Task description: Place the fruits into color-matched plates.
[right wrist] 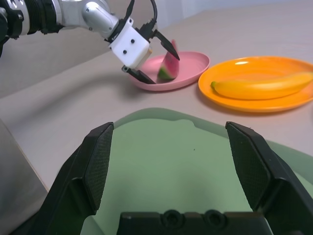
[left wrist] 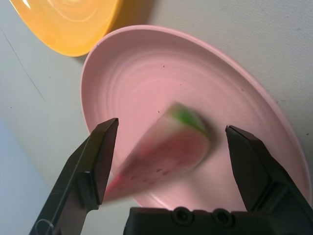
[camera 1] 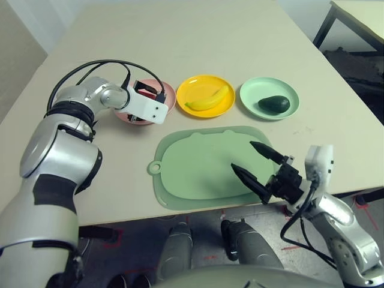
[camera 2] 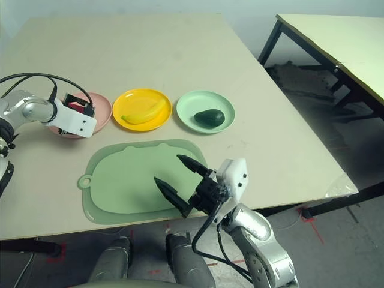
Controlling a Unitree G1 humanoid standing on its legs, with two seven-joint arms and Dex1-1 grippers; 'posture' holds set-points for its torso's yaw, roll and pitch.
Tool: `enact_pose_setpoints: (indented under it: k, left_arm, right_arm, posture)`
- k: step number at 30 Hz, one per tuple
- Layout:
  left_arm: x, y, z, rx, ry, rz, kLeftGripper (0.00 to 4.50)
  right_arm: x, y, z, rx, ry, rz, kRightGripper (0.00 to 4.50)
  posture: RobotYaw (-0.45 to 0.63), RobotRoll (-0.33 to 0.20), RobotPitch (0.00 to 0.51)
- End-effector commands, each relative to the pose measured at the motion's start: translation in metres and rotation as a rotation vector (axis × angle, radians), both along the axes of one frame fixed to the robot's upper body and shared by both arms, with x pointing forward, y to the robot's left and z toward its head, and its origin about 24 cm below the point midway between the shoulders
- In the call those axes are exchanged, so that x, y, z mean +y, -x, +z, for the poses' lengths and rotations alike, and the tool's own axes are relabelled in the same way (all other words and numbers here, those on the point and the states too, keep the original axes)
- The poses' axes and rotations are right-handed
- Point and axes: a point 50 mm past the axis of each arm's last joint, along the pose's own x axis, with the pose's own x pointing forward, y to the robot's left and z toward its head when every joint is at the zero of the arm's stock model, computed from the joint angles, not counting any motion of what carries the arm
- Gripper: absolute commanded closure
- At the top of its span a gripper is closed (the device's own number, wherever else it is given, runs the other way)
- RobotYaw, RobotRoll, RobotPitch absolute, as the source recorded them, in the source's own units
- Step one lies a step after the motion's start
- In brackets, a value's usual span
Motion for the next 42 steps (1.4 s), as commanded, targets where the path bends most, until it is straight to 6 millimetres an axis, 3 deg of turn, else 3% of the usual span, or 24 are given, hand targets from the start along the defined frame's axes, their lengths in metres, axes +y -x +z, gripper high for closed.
enact_pose_setpoints:
  k: [1, 5, 10, 13, 16, 19, 23, 29, 35, 42]
  left_arm:
    - [0.0, 0.0, 0.01, -0.023, 0.003, -0.019, 0.02]
    - [-0.001, 0.001, 0.028, -0.049, 0.114, -0.026, 0.02]
    - [0.0, 0.003, 0.072, -0.07, 0.659, 0.019, 0.02]
    - [0.018, 0.013, 0.092, -0.063, 0.903, 0.019, 0.02]
    - [0.036, 0.025, 0.095, -0.07, 1.098, 0.05, 0.02]
    - [0.05, 0.042, 0.085, -0.082, 1.203, 0.117, 0.02]
    - [0.068, 0.081, 0.065, -0.127, 1.415, 0.279, 0.02]
    - [0.08, 0.123, 0.031, -0.192, 1.519, 0.521, 0.02]
    - [0.086, 0.143, -0.004, -0.235, 1.646, 0.71, 0.02]
    - [0.088, 0.151, -0.055, -0.221, 1.633, 0.887, 0.02]
  right_arm:
    - [-0.004, -0.003, 0.006, -0.001, 0.013, -0.03, 0.0]
    - [-0.026, -0.02, 0.003, 0.006, 0.064, -0.184, 0.0]
    - [-0.065, -0.041, -0.006, 0.015, 0.077, -0.431, 0.0]
    - [-0.086, -0.056, -0.017, -0.003, 0.076, -0.589, 0.0]
    - [-0.097, -0.069, -0.035, 0.005, 0.014, -0.729, 0.0]
    - [-0.099, -0.079, -0.041, -0.031, 0.013, -0.757, 0.0]
    - [-0.108, -0.088, -0.042, -0.085, 0.057, -0.717, 0.0]
    - [-0.111, -0.077, -0.041, -0.179, 0.104, -0.608, 0.0]
    - [-0.108, -0.064, -0.029, -0.247, 0.14, -0.499, 0.0]
    - [-0.105, -0.061, -0.026, -0.208, 0.097, -0.438, 0.0]
  posture:
    - [-0.06, 0.0, 0.157]
    - [-0.06, 0.0, 0.16]
    - [-0.06, 0.0, 0.161]
    - [-0.05, 0.0, 0.164]
    - [-0.01, 0.0, 0.171]
    - [0.01, 0.0, 0.175]
    - [0.04, 0.0, 0.179]
    - [0.08, 0.0, 0.179]
    - [0.06, 0.0, 0.182]
    - [0.06, 0.0, 0.181]
